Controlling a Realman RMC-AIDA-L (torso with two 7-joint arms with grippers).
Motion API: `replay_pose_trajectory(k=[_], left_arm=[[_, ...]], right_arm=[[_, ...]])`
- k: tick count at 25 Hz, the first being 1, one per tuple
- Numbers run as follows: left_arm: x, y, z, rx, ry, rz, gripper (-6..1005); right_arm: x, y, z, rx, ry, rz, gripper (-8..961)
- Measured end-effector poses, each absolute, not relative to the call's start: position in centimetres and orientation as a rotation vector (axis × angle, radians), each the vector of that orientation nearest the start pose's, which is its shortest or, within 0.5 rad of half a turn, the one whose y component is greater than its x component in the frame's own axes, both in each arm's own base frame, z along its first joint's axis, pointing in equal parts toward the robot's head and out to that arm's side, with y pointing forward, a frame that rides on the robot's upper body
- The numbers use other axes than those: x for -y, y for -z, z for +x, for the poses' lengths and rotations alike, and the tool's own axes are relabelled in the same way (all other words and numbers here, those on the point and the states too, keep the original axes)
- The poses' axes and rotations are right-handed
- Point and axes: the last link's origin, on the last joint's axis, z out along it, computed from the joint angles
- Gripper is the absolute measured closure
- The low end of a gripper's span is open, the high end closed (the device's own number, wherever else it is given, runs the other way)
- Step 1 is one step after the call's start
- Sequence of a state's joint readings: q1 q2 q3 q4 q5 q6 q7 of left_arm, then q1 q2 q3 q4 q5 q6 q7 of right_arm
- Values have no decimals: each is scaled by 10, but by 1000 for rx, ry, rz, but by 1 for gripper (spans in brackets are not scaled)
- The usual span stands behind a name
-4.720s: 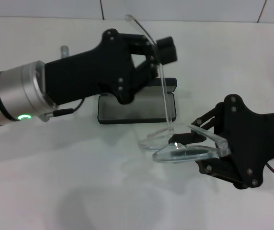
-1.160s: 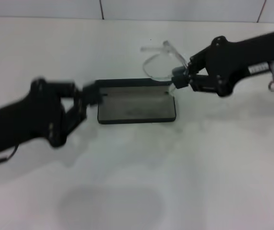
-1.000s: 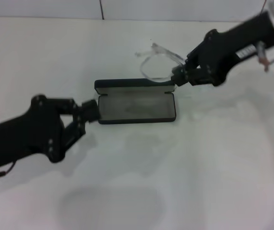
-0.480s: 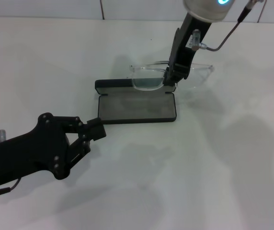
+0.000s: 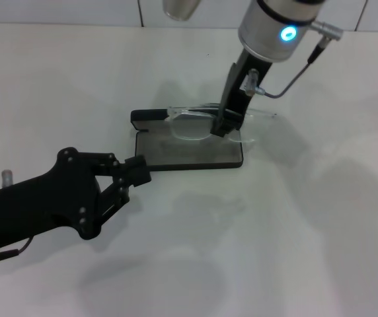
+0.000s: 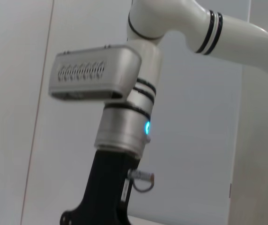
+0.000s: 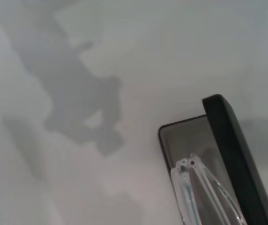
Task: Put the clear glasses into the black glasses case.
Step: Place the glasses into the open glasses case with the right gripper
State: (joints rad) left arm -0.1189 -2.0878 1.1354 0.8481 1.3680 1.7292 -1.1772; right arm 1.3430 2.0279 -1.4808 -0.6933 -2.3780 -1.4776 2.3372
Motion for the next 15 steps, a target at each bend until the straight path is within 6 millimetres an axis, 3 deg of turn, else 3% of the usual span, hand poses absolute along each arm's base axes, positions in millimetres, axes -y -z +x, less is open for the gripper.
replay_pose_trajectory(k=[15], left_arm=[[-243, -10, -252, 333, 1187, -2600, 915]], right_arm=[[-405, 83, 36, -219, 682, -2920, 848]])
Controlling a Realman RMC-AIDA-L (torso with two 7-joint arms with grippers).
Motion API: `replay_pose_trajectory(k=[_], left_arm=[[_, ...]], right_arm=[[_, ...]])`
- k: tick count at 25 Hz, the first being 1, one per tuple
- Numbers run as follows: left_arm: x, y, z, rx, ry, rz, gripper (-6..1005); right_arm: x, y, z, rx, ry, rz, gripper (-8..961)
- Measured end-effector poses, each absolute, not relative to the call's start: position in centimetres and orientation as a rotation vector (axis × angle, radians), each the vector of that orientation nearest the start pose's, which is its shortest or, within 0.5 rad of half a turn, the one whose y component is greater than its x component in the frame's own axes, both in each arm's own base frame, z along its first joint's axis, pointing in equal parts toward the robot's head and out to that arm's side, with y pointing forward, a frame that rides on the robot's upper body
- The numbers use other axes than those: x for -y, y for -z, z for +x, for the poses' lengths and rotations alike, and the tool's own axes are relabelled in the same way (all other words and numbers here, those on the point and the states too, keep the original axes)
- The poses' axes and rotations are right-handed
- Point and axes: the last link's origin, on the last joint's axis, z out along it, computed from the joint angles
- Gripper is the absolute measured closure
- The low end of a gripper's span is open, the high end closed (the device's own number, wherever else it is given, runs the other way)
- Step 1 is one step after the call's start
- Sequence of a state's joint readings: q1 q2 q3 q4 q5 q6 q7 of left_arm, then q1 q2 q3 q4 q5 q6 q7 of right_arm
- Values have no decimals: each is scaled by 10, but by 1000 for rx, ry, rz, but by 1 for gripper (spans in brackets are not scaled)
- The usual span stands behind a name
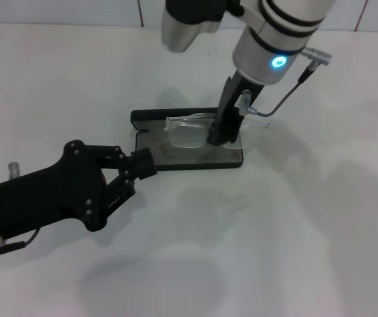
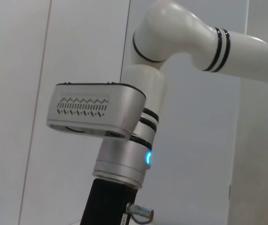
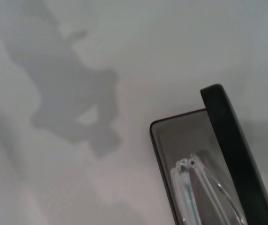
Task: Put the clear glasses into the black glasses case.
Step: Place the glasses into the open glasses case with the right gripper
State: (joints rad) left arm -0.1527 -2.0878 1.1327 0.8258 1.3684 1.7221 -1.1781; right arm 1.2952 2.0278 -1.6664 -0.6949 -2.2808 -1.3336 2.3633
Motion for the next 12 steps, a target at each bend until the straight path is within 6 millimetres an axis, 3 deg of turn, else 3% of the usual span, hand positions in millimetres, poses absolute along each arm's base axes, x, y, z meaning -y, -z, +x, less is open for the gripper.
replay_pose_trajectory(k=[12], left_arm=[[-243, -9, -253, 342, 1188, -2596, 915]], right_arm=[[-401, 98, 39, -226, 609, -2933, 849]])
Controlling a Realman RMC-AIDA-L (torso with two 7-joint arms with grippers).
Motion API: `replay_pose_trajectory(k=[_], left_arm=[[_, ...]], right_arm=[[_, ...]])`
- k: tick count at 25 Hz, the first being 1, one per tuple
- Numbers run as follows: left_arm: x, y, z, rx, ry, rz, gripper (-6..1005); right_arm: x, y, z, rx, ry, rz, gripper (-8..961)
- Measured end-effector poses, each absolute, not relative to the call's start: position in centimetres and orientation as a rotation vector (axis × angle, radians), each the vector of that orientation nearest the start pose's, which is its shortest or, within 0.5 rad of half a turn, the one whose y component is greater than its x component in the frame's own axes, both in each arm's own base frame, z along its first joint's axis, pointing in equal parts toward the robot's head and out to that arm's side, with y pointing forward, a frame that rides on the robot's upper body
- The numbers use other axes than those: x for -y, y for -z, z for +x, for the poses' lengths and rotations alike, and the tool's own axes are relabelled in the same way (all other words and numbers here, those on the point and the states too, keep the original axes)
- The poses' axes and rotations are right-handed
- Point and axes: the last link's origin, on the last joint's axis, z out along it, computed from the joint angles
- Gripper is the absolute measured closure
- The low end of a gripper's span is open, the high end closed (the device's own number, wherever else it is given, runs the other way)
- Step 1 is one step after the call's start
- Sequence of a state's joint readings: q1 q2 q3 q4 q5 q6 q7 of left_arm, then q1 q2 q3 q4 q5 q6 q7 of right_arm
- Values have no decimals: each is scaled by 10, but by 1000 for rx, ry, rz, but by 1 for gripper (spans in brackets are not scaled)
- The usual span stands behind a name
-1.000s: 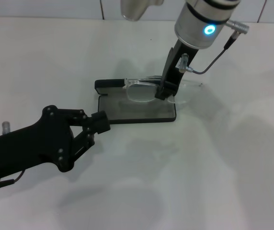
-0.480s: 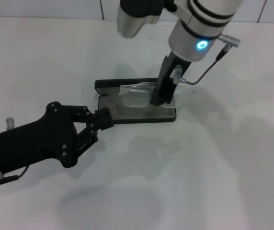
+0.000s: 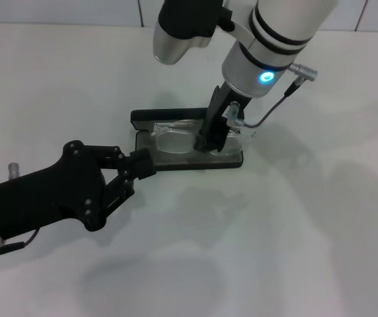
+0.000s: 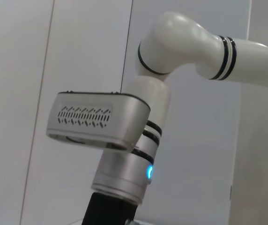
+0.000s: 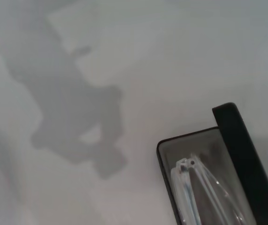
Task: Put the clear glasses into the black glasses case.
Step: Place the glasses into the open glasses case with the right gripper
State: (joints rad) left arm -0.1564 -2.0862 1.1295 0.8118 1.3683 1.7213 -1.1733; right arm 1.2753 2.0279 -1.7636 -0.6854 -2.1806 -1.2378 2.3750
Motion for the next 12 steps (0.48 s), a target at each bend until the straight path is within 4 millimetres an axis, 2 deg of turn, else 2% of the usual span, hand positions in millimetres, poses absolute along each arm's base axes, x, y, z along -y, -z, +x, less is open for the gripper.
replay_pose_trajectory(k=[12], left_arm=[[-240, -8, -257, 353, 1171, -2605, 915]], right_arm=[[-403, 103, 48, -252, 559, -2922, 849]])
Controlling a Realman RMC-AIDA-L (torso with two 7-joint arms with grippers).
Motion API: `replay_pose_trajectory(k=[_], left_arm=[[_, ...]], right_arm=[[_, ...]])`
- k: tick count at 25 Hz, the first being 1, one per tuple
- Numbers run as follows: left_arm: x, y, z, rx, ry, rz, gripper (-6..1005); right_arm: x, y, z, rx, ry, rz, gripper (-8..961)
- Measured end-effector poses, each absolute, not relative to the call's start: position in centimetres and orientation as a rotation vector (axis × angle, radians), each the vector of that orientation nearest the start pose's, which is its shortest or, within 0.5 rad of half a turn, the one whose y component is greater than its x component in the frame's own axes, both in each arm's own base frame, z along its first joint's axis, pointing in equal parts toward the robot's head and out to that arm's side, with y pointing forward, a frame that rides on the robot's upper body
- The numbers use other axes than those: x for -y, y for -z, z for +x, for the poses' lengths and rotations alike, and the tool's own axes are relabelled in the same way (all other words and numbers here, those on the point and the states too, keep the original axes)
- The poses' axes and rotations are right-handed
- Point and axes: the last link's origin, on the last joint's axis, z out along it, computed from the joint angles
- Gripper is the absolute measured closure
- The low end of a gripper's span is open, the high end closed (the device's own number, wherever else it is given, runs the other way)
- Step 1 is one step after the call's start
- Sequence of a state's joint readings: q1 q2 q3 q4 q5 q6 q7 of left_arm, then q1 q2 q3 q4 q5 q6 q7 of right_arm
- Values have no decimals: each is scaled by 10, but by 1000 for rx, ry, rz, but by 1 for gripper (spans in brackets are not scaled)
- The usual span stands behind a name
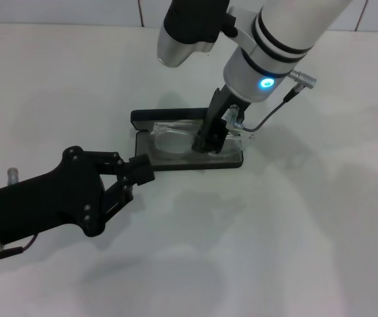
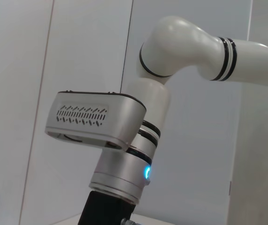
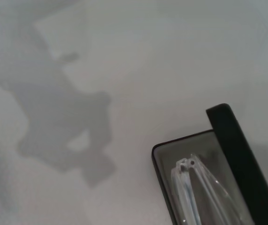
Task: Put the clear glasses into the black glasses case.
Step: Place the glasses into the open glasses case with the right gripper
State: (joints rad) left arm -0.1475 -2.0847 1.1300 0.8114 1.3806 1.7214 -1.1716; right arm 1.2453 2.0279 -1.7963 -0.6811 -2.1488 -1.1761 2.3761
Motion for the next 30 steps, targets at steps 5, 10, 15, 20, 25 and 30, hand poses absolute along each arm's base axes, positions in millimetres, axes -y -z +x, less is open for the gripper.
replay_pose_trajectory(k=[5, 10, 15, 20, 25, 30], left_arm=[[-240, -7, -257, 356, 1169, -2607, 915], [-239, -6, -258, 359, 1160, -2615, 915], [-238, -6, -258, 362, 1160, -2614, 915], [-238, -5, -259, 371, 1165, -2614, 915], [-239, -4, -258, 374, 1168, -2617, 916], [-239, -4, -258, 374, 1168, -2616, 916]], right_arm=[[-400, 108, 49, -235, 553, -2926, 849], [-399, 110, 50, -231, 557, -2929, 849], [-399, 109, 52, -260, 564, -2921, 849], [-400, 109, 53, -267, 569, -2917, 849], [-401, 110, 55, -274, 558, -2908, 848], [-403, 109, 57, -271, 555, -2895, 844]])
